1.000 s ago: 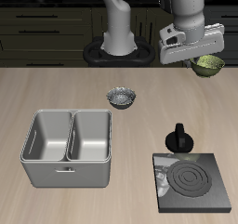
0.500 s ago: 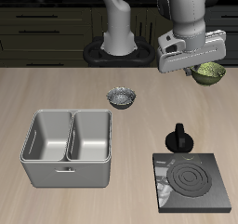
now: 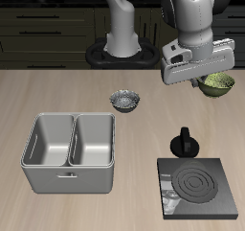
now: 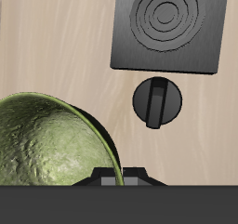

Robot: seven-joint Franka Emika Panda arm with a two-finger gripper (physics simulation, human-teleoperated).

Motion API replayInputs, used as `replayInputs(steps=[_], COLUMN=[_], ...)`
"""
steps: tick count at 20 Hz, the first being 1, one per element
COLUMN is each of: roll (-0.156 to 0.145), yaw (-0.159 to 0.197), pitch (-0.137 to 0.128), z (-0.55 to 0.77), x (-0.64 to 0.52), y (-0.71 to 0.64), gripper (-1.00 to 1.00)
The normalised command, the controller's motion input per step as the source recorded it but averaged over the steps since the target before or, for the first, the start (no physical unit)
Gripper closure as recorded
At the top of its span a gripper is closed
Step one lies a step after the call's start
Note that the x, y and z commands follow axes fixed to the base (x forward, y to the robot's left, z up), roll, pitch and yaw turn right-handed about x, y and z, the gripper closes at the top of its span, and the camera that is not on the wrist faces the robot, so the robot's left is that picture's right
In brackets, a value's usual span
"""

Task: Place the green bowl on the flat stove and turn on the flat stove

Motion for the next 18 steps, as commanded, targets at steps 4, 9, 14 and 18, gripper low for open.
replayInputs(steps=[4, 9, 14, 18], roll=[0.011, -0.004, -0.025, -0.067], yaw=[0.013, 0.025, -0.003, -0.001], pitch=[-0.022, -0.031, -0.015, -0.009], z=[0.09, 0.19, 0.13, 0.13], x=[0.21, 0.29, 0.25, 0.34], y=[-0.06, -0.04, -0.12, -0.33], gripper=[1.0, 1.0, 1.0, 1.0])
